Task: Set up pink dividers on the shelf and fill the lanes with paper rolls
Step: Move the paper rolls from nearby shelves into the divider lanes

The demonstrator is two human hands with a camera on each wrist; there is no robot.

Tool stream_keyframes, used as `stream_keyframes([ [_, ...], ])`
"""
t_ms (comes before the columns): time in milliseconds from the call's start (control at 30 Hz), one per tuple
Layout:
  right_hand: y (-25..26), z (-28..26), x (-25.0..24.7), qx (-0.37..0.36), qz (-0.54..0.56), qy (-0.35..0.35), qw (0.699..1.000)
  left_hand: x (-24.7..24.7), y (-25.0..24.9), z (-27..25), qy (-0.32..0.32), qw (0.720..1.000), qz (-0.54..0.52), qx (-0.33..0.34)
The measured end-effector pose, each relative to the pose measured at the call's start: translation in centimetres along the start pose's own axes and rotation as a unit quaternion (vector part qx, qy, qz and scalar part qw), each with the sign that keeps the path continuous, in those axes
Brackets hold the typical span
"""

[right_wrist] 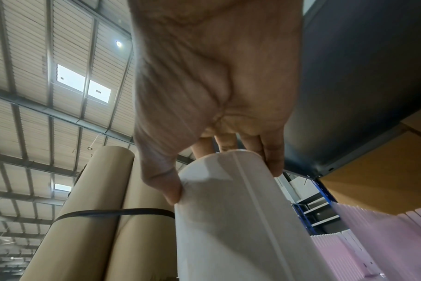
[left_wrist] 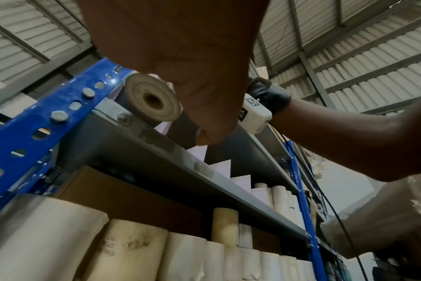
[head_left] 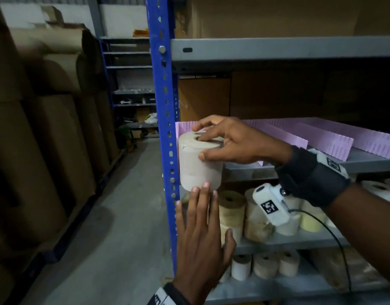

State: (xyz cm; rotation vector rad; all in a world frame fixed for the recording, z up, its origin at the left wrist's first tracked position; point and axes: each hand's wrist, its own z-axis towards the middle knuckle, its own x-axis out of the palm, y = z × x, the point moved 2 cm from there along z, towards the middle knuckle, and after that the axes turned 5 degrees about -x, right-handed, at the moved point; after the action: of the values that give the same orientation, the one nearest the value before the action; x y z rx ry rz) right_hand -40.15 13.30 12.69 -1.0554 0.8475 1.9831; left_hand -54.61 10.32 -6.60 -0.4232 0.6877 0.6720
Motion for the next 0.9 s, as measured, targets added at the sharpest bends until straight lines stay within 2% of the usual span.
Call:
stream_keyframes([
  [100,-1.9,1.8,0.1,-0.003,-0.023,0.017,1.000,1.6,1.0,1.6,0.024,0.999,0.015,-0.019],
  [400,-6.2,5.7,0.5,-0.001,-0.050,0.084,0.995,4.4,2.2,4.6,0.032,0.998,0.012,-0.046],
  [533,-7.0,7.3,0.0,0.008,-0.061,0.141,0.988,4.9,2.7,5.9,0.035,0.998,0.002,-0.057],
  [700,-8.3,9.7,-0.1,0.041,-0.109,0.215,0.970,5.1,3.0,7.1,0.059,0.996,0.005,-0.068],
  [900,-11.1,12.4,-0.2,0.078,-0.138,0.245,0.956,5.2,3.5,7.3,0.069,0.996,0.010,-0.063],
])
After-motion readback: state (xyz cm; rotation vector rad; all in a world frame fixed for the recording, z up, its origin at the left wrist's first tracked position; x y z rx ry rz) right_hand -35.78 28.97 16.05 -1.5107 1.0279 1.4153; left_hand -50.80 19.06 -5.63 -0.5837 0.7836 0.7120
